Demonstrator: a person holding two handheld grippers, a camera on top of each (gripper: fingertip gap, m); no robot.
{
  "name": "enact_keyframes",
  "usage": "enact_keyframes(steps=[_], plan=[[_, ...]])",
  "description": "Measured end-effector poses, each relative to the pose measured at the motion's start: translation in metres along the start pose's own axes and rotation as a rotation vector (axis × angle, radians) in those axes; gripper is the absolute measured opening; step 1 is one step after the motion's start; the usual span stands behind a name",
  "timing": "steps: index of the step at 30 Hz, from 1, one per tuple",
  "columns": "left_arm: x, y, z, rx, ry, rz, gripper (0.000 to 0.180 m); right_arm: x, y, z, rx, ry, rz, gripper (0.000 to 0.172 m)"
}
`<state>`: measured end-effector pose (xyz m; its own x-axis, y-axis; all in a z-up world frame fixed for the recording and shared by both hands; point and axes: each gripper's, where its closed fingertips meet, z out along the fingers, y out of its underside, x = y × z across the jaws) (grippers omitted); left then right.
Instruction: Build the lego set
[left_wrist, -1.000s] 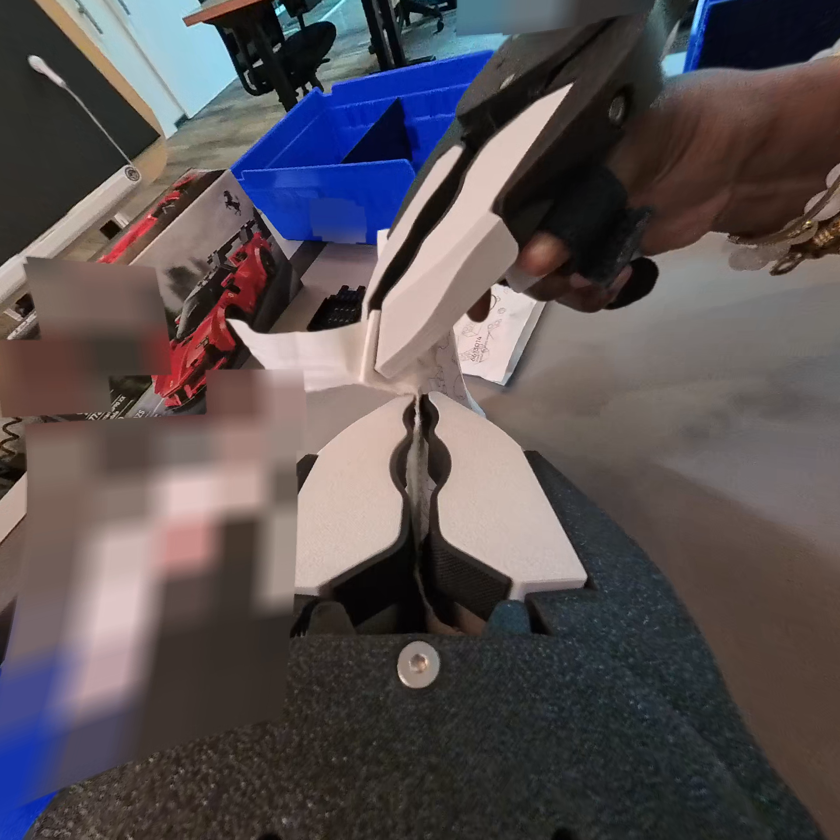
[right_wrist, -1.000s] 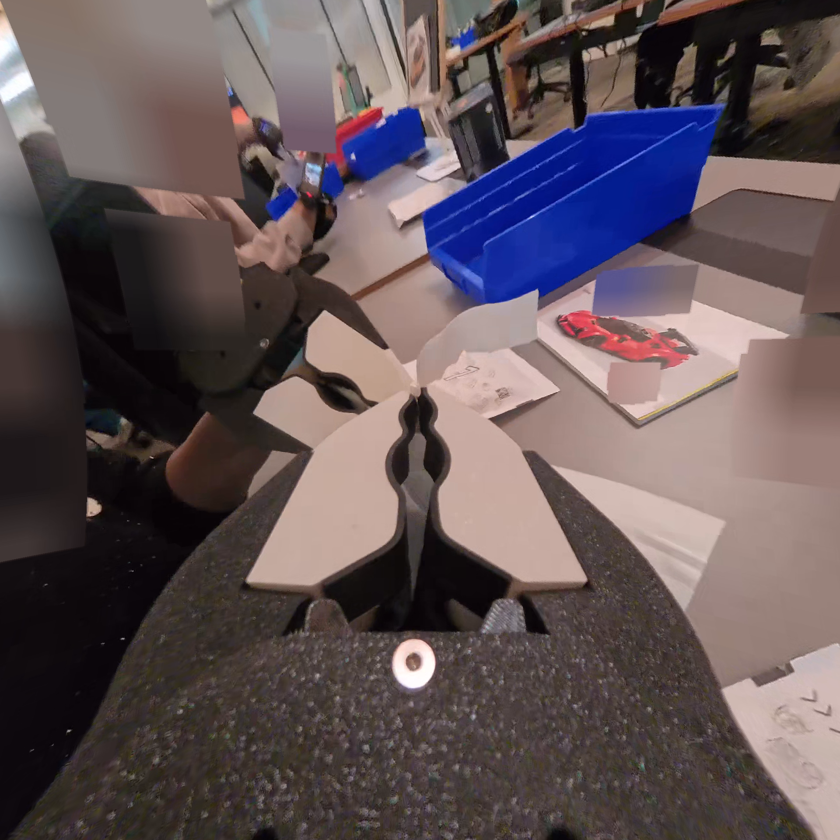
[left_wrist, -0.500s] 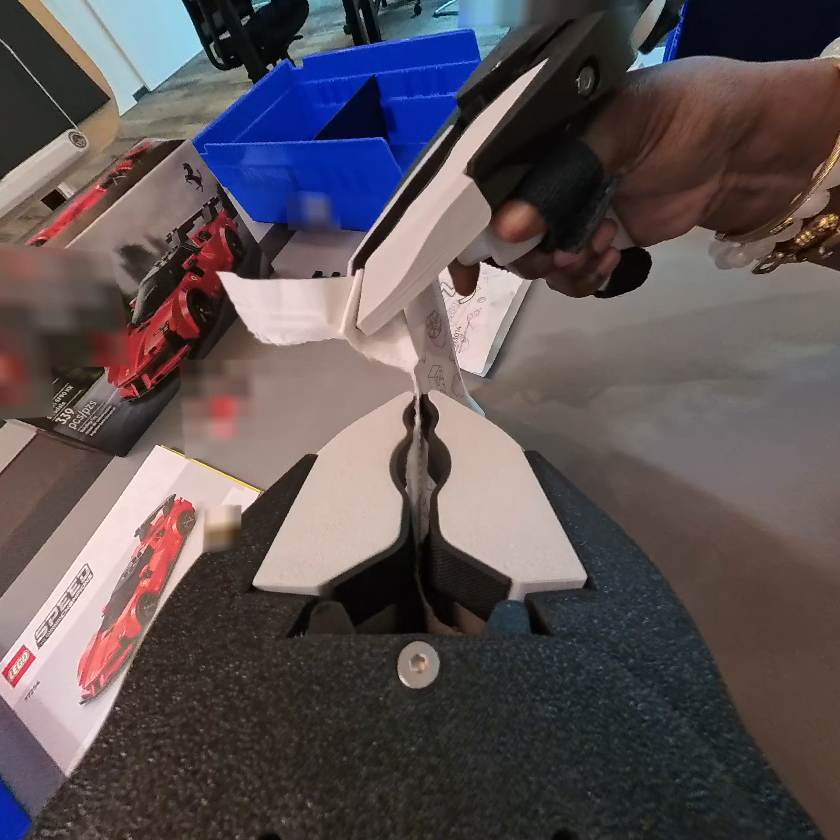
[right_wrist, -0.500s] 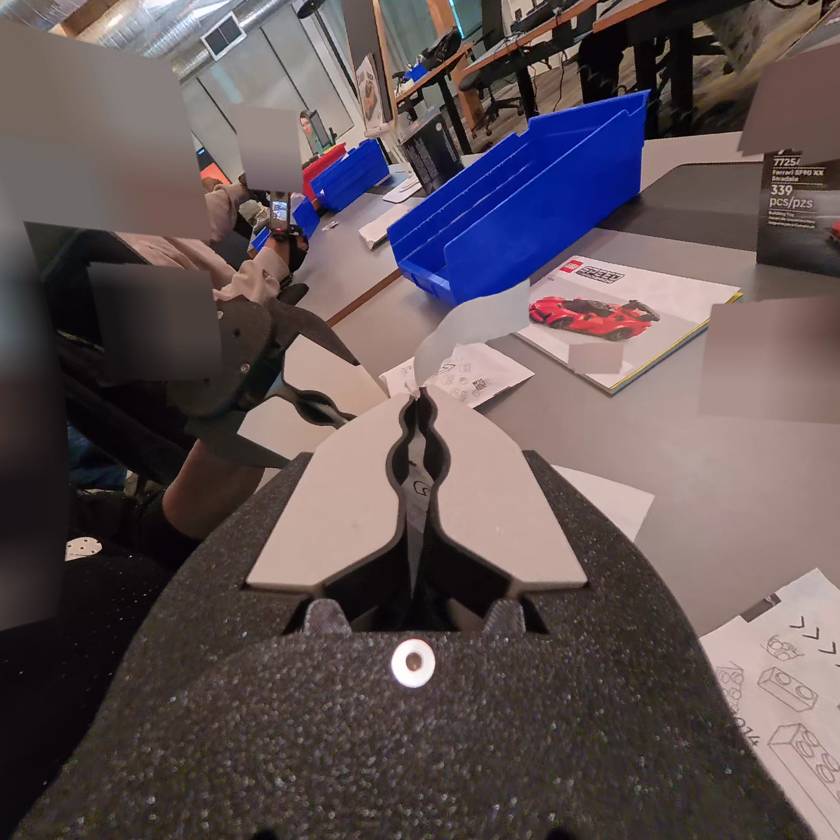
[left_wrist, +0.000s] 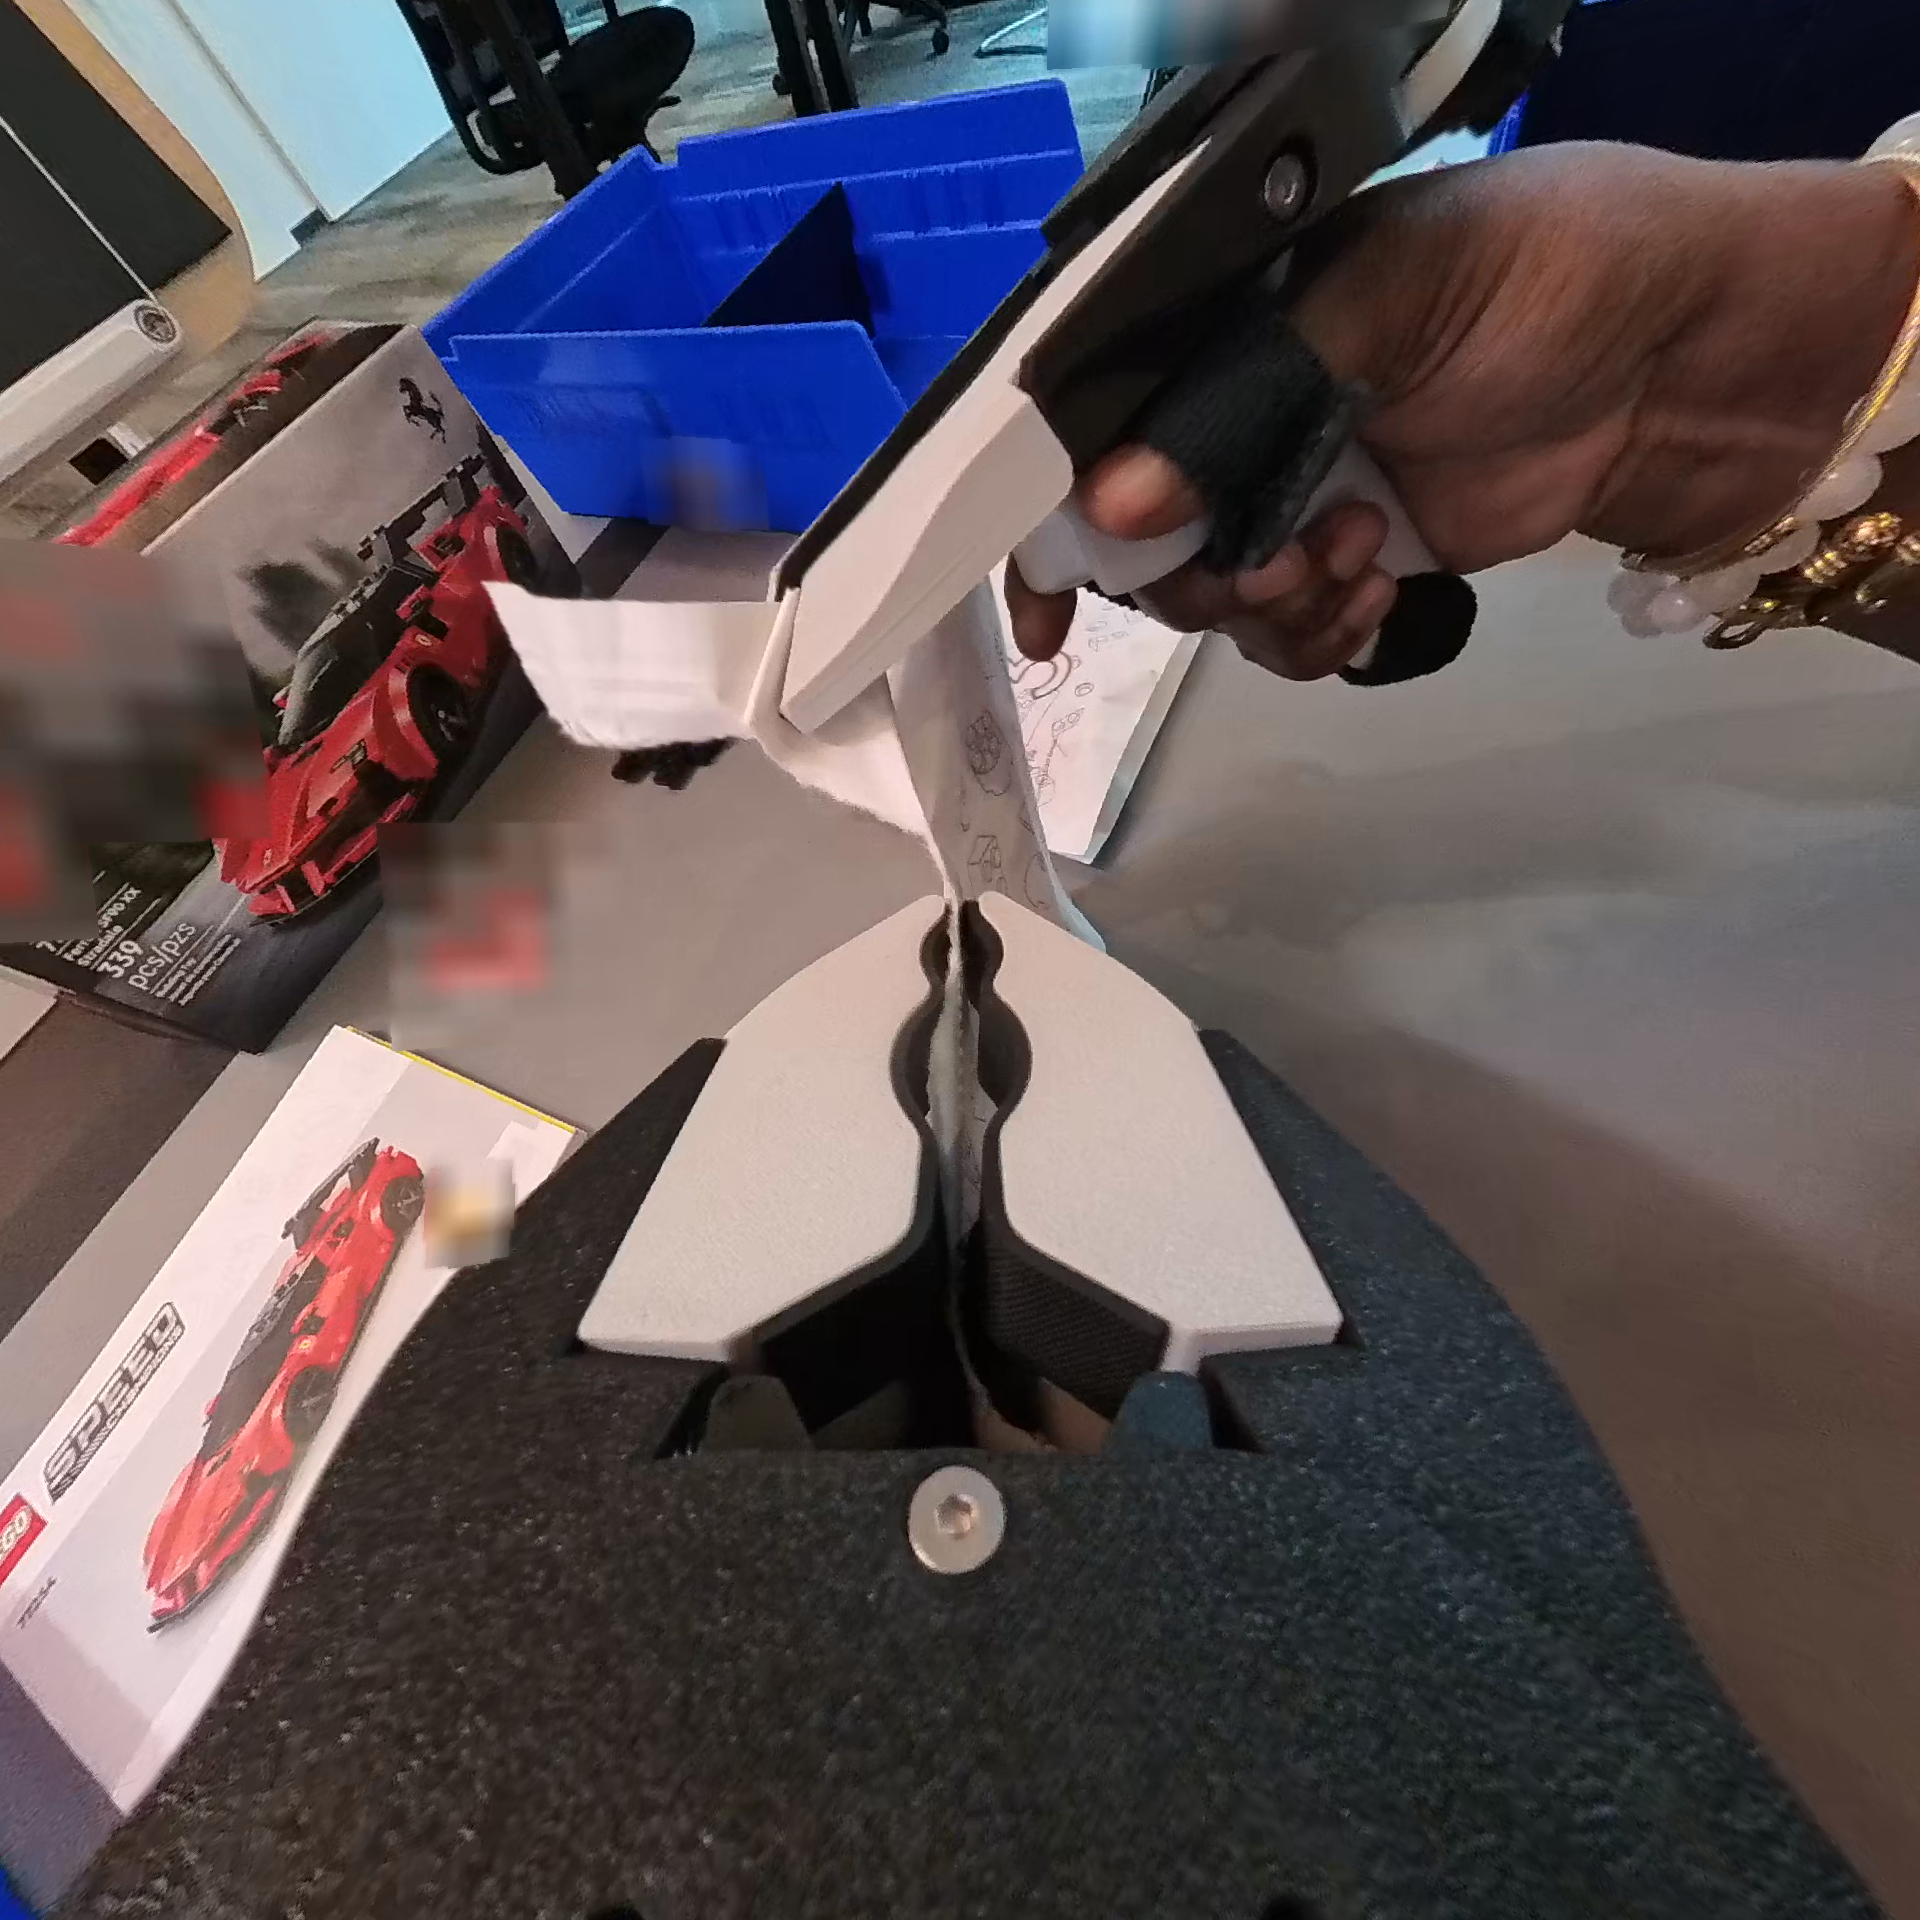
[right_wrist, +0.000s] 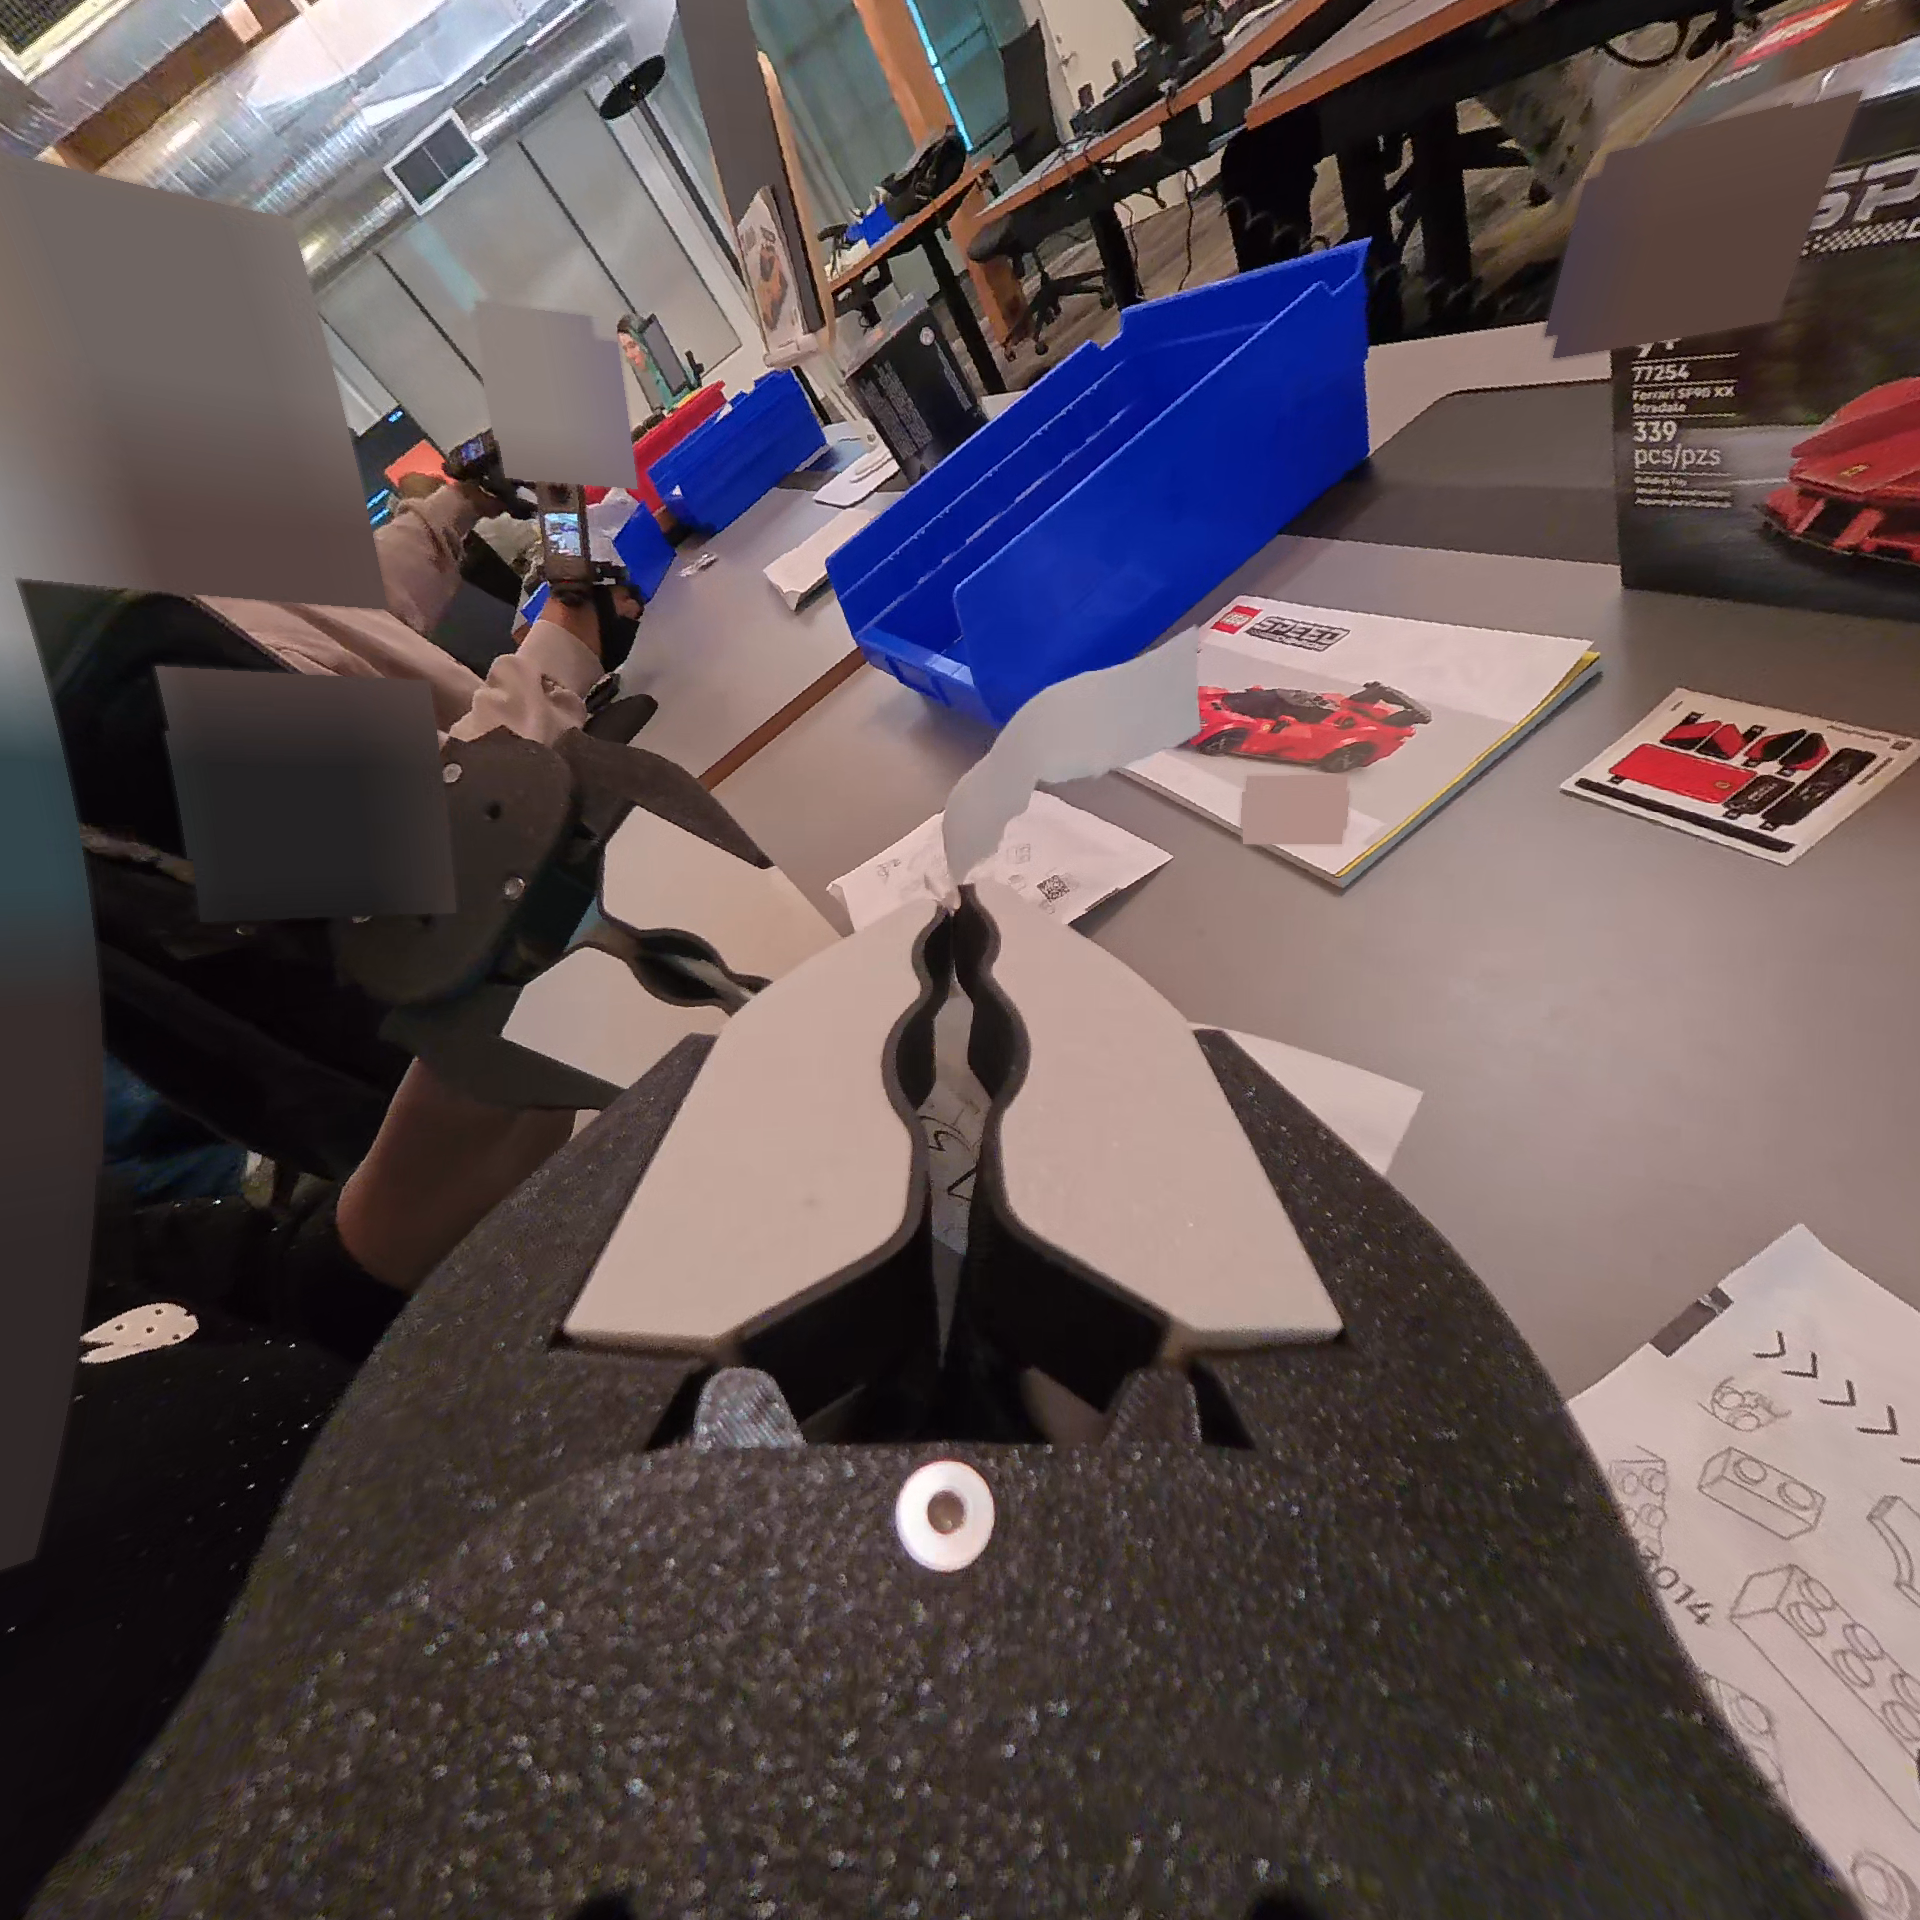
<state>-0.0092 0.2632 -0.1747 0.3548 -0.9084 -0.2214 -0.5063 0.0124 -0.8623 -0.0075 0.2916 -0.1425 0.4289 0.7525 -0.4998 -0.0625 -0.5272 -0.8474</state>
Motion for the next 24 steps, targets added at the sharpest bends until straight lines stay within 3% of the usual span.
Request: enact_keyframes(steps=[24], plan=[[0.005,0.004,-0.003,0.019,0.005,0.006,0.0,0.027,-0.012,-0.021,0.061,0.116,0.003,0.0]])
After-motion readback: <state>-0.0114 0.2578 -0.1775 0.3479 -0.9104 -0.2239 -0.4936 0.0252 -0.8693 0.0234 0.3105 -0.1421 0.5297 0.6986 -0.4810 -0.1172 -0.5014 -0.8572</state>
